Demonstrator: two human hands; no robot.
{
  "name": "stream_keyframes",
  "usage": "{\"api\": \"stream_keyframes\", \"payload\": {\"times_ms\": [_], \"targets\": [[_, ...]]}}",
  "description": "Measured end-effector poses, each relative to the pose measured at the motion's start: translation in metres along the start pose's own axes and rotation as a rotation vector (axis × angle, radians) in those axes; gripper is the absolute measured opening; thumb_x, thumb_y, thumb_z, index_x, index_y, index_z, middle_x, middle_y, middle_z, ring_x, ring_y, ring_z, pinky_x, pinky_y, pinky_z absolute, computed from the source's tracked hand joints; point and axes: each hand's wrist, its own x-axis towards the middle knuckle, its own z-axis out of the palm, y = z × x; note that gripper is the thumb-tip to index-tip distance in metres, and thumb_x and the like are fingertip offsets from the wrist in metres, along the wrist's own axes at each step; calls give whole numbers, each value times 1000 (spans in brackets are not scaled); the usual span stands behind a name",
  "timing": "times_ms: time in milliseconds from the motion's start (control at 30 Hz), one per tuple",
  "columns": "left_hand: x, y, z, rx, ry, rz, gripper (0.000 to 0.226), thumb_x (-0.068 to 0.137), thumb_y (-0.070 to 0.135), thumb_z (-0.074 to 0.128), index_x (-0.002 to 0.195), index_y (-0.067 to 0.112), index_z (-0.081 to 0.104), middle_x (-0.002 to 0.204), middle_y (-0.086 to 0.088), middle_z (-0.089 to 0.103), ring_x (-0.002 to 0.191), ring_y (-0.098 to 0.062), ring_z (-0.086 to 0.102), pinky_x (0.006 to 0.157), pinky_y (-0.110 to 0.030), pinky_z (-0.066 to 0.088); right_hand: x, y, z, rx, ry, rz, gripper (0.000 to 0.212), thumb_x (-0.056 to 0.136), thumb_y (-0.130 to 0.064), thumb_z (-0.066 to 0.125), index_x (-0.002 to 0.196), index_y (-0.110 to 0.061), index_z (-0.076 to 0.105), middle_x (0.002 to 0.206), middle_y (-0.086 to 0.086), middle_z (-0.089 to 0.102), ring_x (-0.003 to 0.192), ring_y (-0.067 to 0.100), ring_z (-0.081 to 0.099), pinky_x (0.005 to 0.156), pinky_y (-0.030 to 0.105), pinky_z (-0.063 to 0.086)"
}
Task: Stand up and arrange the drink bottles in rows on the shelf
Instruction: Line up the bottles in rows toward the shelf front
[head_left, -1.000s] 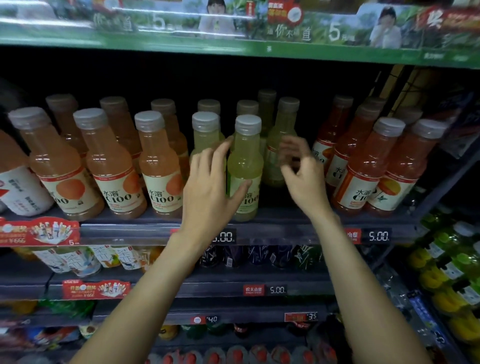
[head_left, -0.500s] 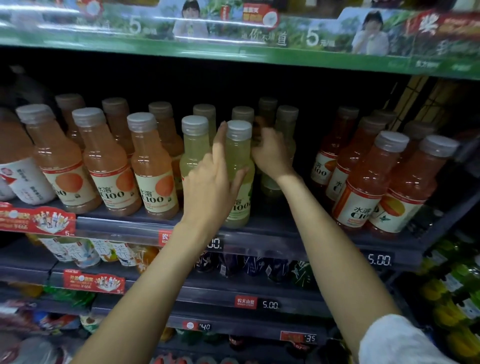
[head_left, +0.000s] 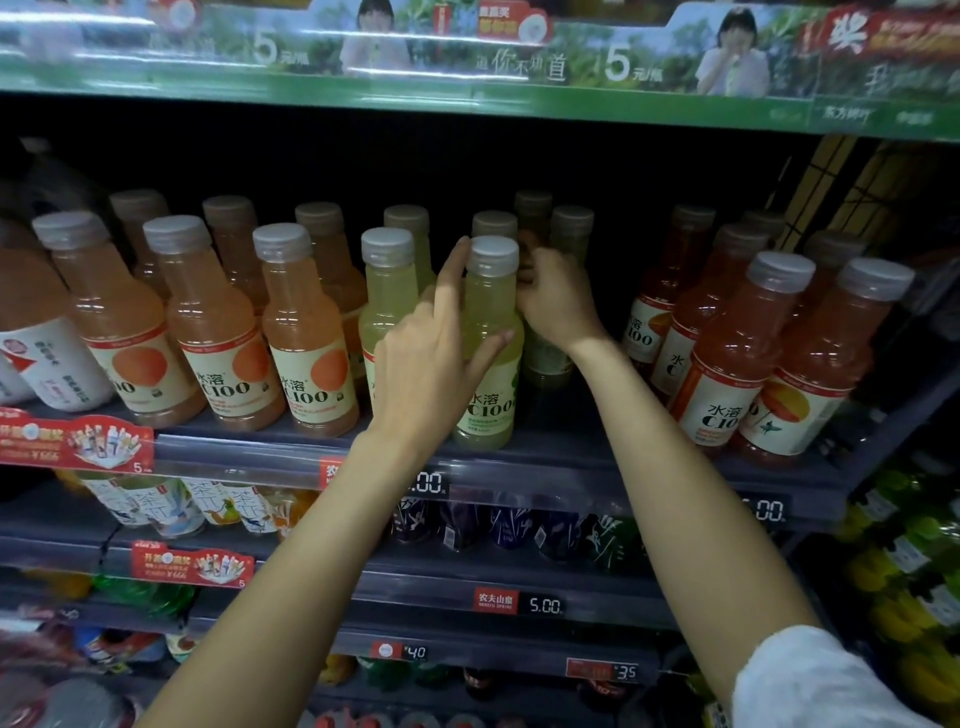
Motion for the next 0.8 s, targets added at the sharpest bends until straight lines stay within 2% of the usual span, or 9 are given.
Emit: {"api": "stream_keyframes", "payload": {"times_ms": [167,267,334,434,467,534,601,668,801], "targets": [[-2,-2,2,20,35,45,77,86,53,48,143,3,36,86,-13,68,57,-28,63,47,-23,31,-7,0,0,167,-5,38,34,88,-17,62,122,-9,58,112,5,68,102,12,63,90,35,52],[-2,-2,2,34,46,48,77,87,53,49,143,2,37,84,-13,68,56,-28,63,47,-23,31,-22,4,-3,219,191,58,31,91,-12,60,121,-4,59,111,1,64,97,3,58,84,14,49],[-4,-1,3,46,56,45,76,87,51,51,143,1,38,83,-12,67,56,-26,62,46,-22,31,-36,13,-5,181,398,49,24,92,-16,59,113,-6,62,104,1,66,89,0,58,76,8,47],[-9,-1,5,21,56,48,79,87,47,57,146,1,32,92,-13,68,64,-26,64,48,-24,38,-40,30,-6,50,588,100,31,89,-23,62,113,-5,59,108,10,63,97,17,59,82,32,52],[-11,-1,6,-2,44,54,82,86,45,61,147,1,27,98,-14,68,69,-26,65,51,-25,40,-36,36,-6,7,550,161,41,86,-26,66,120,-5,54,118,14,58,108,24,55,89,38,48],[-16,-1,8,-33,12,60,91,82,40,70,149,5,19,111,-14,66,83,-27,66,58,-26,44,-28,41,-8,79,322,250,71,80,-26,74,138,-10,36,137,14,42,123,21,42,101,31,36],[-19,-2,10,-28,4,70,94,80,38,74,150,7,19,113,-14,65,93,-28,65,61,-25,41,-25,45,-9,253,110,284,91,76,-23,78,145,-16,20,140,9,41,123,15,42,101,28,36],[-20,-3,11,-19,17,84,94,79,38,75,150,7,21,113,-14,65,96,-28,65,62,-24,41,-27,50,-7,285,64,300,89,76,-21,78,144,-17,21,133,5,52,115,12,50,100,32,42],[-20,-3,12,-2,34,96,93,78,36,76,149,4,24,113,-14,65,93,-29,65,63,-24,39,-40,53,-11,243,131,280,77,76,-21,78,136,-15,32,124,3,57,108,14,56,93,32,46]]}}
